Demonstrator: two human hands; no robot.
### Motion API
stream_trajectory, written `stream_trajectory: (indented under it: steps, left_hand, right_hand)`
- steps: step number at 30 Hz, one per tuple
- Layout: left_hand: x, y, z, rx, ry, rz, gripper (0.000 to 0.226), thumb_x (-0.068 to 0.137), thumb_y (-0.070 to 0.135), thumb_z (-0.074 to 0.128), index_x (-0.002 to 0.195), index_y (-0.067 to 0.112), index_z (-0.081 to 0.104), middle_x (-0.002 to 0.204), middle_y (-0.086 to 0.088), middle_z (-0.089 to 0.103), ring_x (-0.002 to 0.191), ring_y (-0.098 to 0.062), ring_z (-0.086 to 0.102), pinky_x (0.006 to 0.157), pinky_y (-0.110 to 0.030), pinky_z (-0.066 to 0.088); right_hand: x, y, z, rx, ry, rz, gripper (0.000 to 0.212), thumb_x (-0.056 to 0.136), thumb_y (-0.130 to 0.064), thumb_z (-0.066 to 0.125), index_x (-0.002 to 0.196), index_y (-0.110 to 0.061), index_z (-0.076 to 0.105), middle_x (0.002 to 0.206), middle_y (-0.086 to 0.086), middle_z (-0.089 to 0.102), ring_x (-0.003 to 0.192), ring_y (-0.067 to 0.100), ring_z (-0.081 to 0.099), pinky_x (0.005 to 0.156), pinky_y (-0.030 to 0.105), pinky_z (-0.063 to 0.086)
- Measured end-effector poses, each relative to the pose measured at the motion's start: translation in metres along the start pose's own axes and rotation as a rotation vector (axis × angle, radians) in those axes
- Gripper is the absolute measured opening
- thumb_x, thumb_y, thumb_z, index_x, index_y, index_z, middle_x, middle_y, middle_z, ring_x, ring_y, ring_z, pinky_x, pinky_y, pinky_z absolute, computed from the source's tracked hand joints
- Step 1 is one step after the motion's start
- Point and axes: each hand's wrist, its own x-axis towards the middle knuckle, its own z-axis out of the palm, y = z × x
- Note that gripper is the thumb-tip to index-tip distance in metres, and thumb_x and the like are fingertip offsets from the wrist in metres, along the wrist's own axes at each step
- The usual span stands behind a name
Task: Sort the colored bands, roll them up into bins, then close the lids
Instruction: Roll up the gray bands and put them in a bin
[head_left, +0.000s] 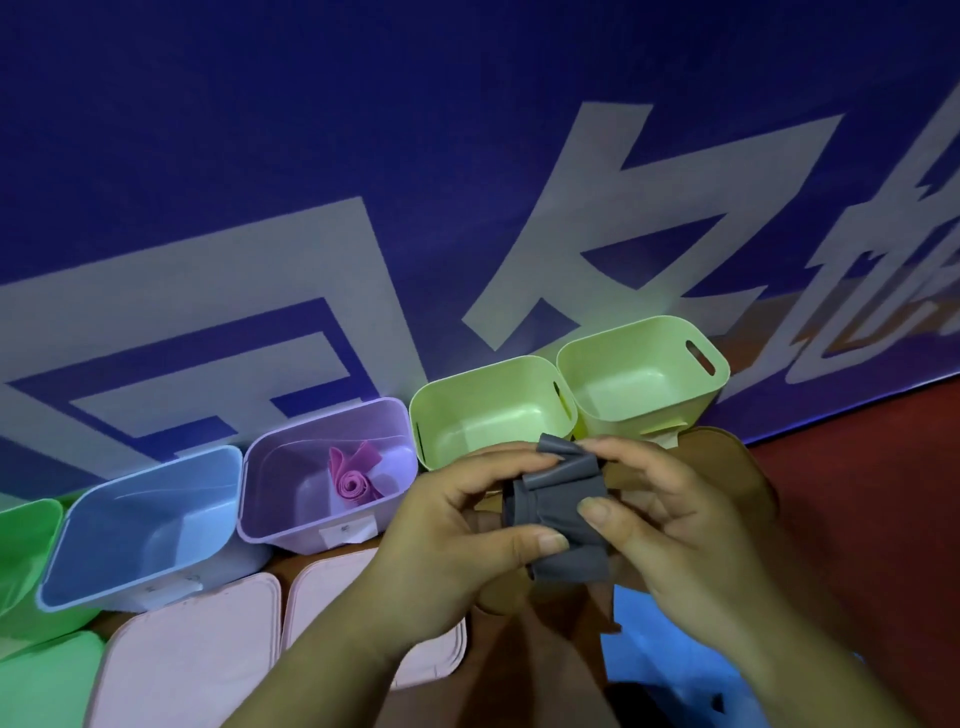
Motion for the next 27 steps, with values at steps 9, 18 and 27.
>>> stream_trajectory:
  steps: [9,18,27]
  left_hand:
    - [0.118,-0.038,0.020,0.299,0.030,-0.059,0.041,0.076,0.008,0.083,0.111,0.025,0.073,0.114,0.004,0.070,0.108,-0.015,0.066,0.082,-0.030,0.059]
    - [0.280,-0.125,0.037,0.989,-0.184,-0.031,0.040,0.080,0.031,0.079,0.119,0.031,0.067,0.112,0.013,0.062,0.100,-0.003,0.053,0.081,-0.007,0.036]
    - [0.348,-0.215,0.055,1.266,-0.536,-0.240,0.040,0.082,0.027,0.077,0.121,0.026,0.066,0.114,-0.003,0.055,0.102,-0.024,0.059,0.083,-0.027,0.050]
  right_hand:
    - [0.074,0.034,-0.082,-0.267,0.146,0.069,0.030,0.087,-0.015,0.072,0.113,-0.031,0.069,0.100,-0.009,0.076,0.092,-0.006,0.067,0.072,0.005,0.048]
    - [0.152,0.150,-0.188,-1.134,0.146,0.134,0.058,0.091,-0.059,0.048,0.142,-0.032,0.048,0.158,0.003,0.034,0.149,0.024,0.017,0.118,0.036,0.021]
    - [0.167,0.186,-0.203,-1.341,0.127,0.152,0.063,0.092,-0.068,0.028,0.144,-0.035,0.045,0.161,0.008,0.025,0.153,0.027,0.000,0.118,0.042,0.019]
